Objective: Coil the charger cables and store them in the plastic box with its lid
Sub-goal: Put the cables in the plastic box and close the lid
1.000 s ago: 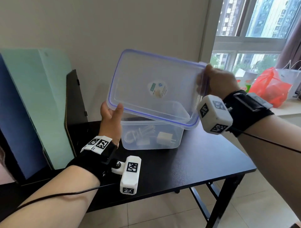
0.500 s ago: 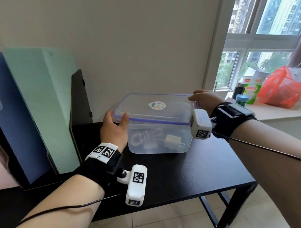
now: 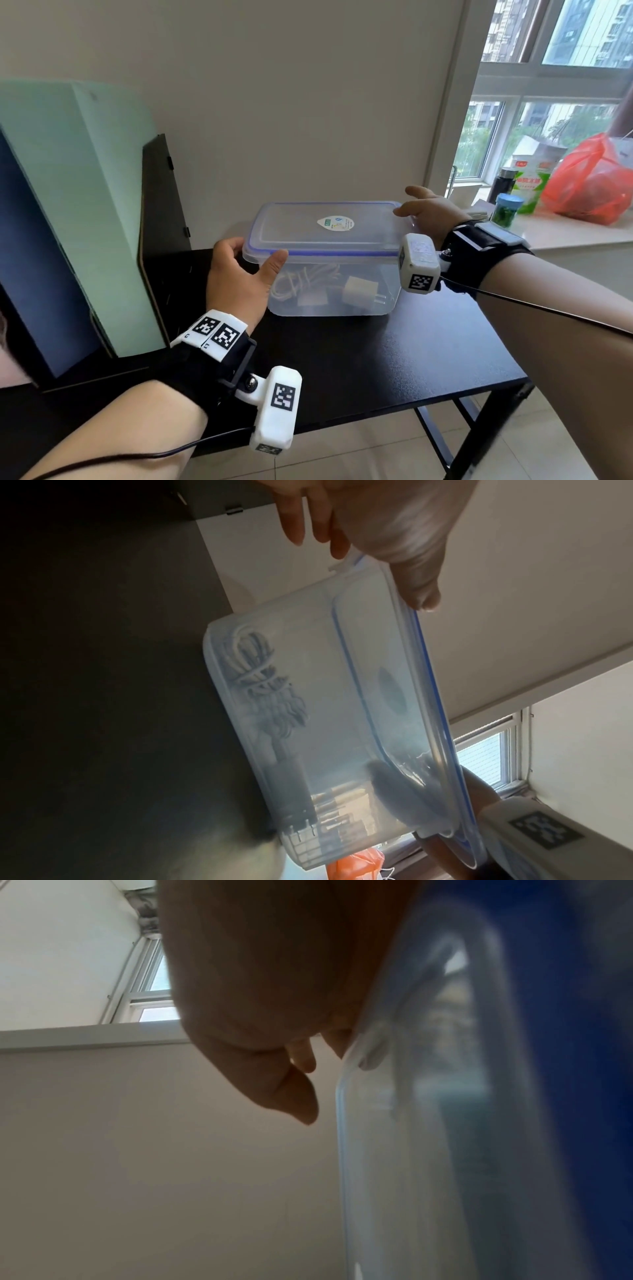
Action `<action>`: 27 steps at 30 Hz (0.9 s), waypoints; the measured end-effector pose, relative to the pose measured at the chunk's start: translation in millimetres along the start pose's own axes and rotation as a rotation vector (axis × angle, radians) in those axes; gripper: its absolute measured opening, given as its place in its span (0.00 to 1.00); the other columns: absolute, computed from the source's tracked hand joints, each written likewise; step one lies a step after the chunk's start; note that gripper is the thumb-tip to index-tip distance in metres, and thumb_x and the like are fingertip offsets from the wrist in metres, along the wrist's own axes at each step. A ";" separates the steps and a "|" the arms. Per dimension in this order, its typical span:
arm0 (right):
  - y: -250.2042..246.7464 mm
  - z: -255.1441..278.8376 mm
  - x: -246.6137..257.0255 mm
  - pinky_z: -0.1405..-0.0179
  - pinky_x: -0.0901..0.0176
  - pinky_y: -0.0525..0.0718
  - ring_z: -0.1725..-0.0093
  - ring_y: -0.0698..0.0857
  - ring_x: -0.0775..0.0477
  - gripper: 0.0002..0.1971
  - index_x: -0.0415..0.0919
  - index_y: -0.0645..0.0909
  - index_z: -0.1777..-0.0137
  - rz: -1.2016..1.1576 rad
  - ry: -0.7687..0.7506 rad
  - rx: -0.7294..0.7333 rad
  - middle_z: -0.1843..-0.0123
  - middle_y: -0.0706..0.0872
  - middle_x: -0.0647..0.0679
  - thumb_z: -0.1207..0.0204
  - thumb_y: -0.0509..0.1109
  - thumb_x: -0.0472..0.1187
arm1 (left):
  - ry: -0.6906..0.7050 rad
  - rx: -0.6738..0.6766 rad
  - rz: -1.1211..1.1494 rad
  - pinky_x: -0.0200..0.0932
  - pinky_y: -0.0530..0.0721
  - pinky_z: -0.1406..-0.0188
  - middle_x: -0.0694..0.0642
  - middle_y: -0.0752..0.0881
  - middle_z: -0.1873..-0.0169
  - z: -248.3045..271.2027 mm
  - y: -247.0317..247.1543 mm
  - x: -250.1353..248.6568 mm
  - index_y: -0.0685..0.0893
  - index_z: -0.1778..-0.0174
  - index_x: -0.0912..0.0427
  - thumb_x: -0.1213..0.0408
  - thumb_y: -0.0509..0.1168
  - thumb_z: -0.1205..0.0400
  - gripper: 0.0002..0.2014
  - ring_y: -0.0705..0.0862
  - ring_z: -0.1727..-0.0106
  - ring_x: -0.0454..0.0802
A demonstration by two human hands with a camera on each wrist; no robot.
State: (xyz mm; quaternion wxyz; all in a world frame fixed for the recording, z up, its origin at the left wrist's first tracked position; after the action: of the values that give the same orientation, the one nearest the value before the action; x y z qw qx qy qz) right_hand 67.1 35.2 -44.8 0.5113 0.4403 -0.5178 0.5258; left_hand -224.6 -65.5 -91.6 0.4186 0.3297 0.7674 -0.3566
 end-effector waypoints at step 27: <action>-16.0 64.0 52.0 0.54 0.62 0.75 0.51 0.78 0.57 0.25 0.40 0.75 0.31 0.020 -0.339 -0.182 0.46 0.81 0.49 0.29 0.70 0.43 | 0.154 -0.028 -0.106 0.48 0.63 0.24 0.60 0.66 0.24 4.4 -26.7 -54.5 0.69 0.26 0.58 0.52 0.61 0.20 0.27 0.67 0.24 0.56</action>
State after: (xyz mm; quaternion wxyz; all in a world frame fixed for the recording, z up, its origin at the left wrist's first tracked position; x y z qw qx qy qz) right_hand 74.1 -25.1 13.1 0.4491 0.4694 -0.6464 0.4001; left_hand -220.7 -94.5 -38.2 0.3436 0.3092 0.8185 -0.3410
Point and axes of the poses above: each hand's wrist, its own z-axis away from the middle knuckle, its own y-axis out of the palm, x = y × z, the point moved 6 cm from there along -z, towards the middle knuckle
